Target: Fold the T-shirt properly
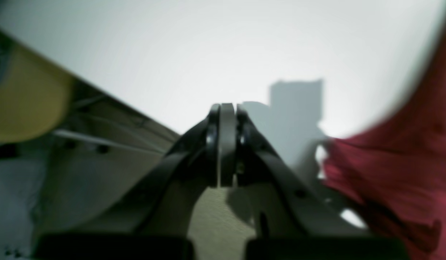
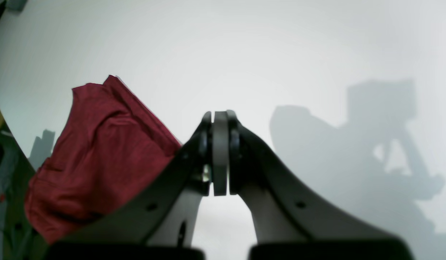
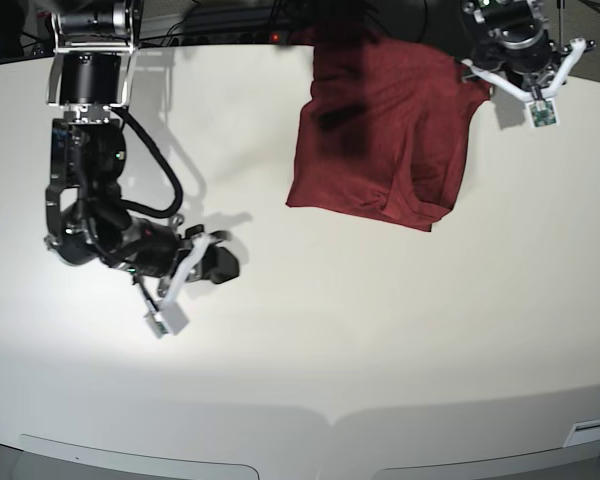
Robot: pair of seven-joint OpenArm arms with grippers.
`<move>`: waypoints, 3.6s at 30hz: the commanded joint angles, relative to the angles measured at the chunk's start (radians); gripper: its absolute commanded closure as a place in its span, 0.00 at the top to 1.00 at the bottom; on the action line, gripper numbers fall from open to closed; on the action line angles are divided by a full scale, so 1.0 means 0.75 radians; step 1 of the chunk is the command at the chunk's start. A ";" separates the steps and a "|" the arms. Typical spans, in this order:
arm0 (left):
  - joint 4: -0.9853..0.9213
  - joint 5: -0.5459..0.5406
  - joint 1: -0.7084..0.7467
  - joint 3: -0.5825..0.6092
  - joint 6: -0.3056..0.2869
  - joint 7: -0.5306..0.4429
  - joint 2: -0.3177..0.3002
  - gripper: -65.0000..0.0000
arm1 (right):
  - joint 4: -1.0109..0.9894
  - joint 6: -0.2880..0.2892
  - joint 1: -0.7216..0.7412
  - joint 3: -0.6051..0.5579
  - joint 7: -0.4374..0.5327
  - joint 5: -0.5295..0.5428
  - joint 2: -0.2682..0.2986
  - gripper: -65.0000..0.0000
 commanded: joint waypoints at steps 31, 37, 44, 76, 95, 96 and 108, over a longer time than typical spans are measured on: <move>-0.281 -0.373 -0.078 0.317 -0.157 -0.321 -0.006 0.00 | -0.312 0.016 0.040 -0.536 0.332 -0.362 0.038 0.00; -0.454 -0.388 -0.278 0.181 -0.260 -0.389 -0.006 0.00 | -0.311 0.016 0.025 -0.536 0.320 -0.361 0.042 0.00; -0.591 -0.534 -0.508 0.137 -0.594 -0.492 -0.010 0.00 | -0.310 0.016 -0.050 -0.538 0.308 -0.279 0.032 0.00; 0.026 -0.531 -0.187 0.132 -0.384 -0.363 -0.164 0.00 | 0.039 0.016 -0.107 -0.382 0.177 -0.142 -0.059 0.00; -0.463 -0.453 -0.255 0.044 -0.384 -0.520 -0.105 0.00 | 0.040 0.016 -0.329 -0.372 0.220 -0.558 -0.297 0.00; -0.462 -0.453 -0.254 0.023 -0.384 -0.520 -0.105 0.00 | 0.040 0.016 -0.329 -0.372 0.226 -0.558 -0.297 0.00; -0.090 -0.439 -0.153 -0.034 -0.385 -0.507 -0.113 0.00 | 0.266 0.016 -0.295 -0.372 0.260 -0.558 -0.296 0.00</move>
